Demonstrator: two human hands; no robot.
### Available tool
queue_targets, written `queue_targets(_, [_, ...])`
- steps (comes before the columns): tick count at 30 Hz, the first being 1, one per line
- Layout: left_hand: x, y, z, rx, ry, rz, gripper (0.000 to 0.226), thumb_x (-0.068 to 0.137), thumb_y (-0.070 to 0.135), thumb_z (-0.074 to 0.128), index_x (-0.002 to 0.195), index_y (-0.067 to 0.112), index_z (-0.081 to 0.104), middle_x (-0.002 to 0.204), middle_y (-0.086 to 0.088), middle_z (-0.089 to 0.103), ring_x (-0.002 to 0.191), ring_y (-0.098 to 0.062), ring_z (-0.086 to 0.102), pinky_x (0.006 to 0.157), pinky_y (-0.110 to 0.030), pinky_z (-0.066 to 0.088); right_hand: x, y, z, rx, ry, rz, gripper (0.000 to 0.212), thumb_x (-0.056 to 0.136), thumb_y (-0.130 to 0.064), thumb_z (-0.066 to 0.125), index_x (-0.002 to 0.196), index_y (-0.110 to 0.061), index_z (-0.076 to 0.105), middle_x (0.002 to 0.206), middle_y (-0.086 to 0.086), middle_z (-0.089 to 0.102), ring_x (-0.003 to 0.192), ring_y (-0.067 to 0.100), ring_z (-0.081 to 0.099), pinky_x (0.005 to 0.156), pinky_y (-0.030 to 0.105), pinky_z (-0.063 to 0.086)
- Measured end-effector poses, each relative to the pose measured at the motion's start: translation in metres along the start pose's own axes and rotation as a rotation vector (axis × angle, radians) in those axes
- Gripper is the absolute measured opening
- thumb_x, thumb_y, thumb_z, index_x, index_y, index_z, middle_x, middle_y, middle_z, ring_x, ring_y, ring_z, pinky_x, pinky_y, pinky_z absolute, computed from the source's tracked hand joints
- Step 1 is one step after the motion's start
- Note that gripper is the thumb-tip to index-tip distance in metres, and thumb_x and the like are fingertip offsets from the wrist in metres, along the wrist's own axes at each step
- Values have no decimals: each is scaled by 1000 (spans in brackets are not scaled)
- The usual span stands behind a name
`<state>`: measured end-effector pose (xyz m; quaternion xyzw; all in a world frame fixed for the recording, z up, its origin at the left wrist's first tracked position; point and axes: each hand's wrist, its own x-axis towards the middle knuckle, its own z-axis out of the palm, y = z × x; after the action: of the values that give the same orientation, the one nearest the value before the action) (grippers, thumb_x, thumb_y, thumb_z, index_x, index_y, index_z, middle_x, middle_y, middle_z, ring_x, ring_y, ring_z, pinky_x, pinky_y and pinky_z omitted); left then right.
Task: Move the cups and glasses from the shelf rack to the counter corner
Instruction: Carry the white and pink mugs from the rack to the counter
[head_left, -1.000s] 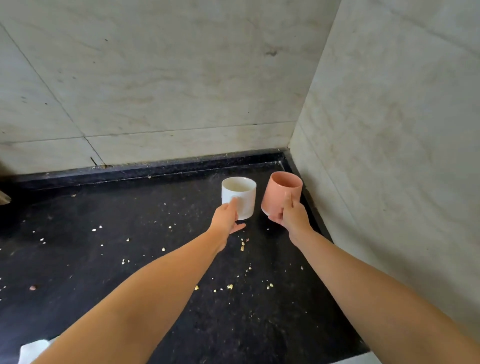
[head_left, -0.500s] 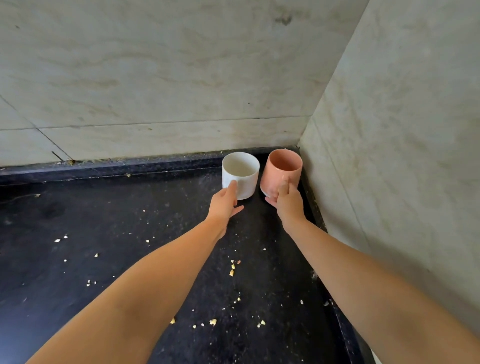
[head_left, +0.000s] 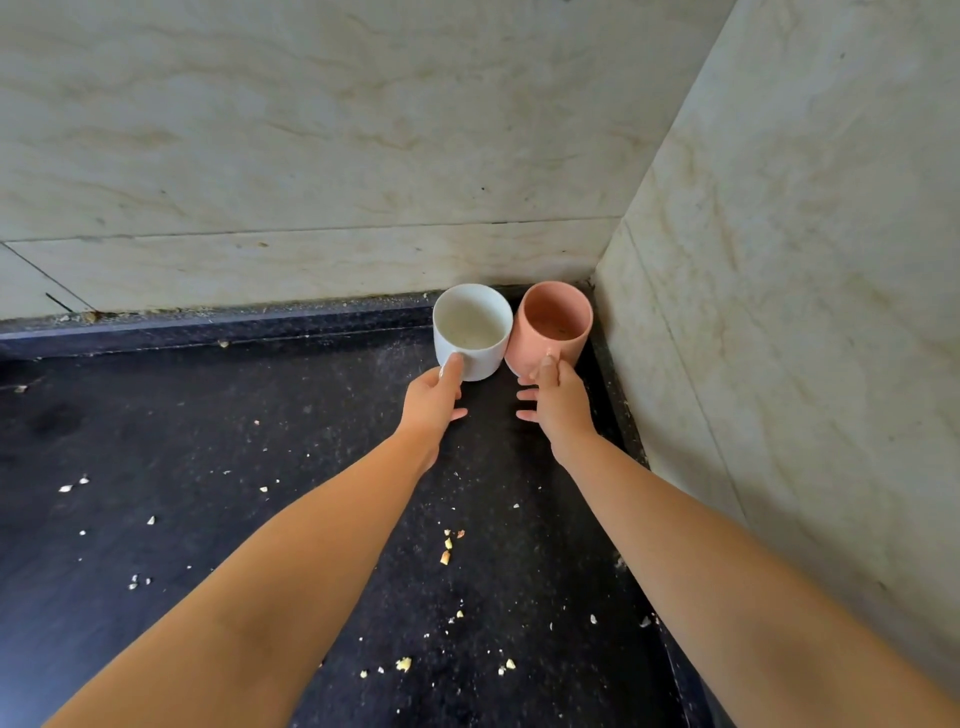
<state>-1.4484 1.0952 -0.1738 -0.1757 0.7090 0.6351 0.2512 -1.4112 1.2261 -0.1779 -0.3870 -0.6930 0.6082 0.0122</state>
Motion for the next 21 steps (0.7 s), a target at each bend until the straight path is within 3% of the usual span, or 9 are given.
queue_targets(5, [-4, 6, -1, 62, 1, -9, 33, 97, 41, 44, 91, 11, 55, 87, -1, 51, 84, -15, 48, 86, -33, 53, -1, -9, -4, -16, 0, 52, 41, 102, -38, 31, 131, -12, 47, 111, 1, 58, 90, 17, 63, 59, 24, 53])
queue_targets(9, [-16, 16, -12, 82, 54, -23, 30, 97, 37, 46, 117, 15, 50, 112, -3, 51, 101, -19, 52, 89, -34, 52, -14, -16, -16, 74, 60, 144, 37, 98, -31, 45, 131, -15, 46, 125, 6, 59, 98, 22, 64, 71, 32, 56])
queue_targets(13, [-36, 26, -39, 43, 87, -11, 36, 97, 34, 48, 127, 14, 45, 104, 1, 51, 102, -19, 53, 90, -35, 52, -42, -26, -35, 58, 158, 137, 44, 98, -25, 46, 140, -16, 36, 138, 8, 49, 117, 28, 57, 93, 44, 54])
queue_targets(17, [-57, 34, -54, 266, 100, 174, 36, 96, 31, 47, 126, 11, 48, 109, -3, 53, 86, -17, 55, 76, -32, 46, -69, -41, -46, -321, 232, -124, 42, 99, -26, 43, 139, -11, 39, 141, 9, 48, 127, 27, 50, 101, 36, 43])
queue_targets(19, [-74, 38, -63, 483, 81, 365, 37, 94, 31, 50, 125, 12, 51, 114, -6, 55, 96, -20, 55, 80, -34, 47, -93, -50, -44, -537, 263, -356, 38, 100, -28, 42, 133, -10, 45, 133, 9, 54, 120, 27, 54, 92, 31, 46])
queue_targets(21, [-95, 43, -73, 620, 20, 516, 38, 92, 33, 53, 124, 14, 52, 120, -7, 55, 109, -22, 52, 92, -39, 48, -116, -56, -37, -768, 275, -580, 36, 100, -27, 41, 131, -10, 47, 132, 10, 55, 118, 28, 55, 90, 34, 48])
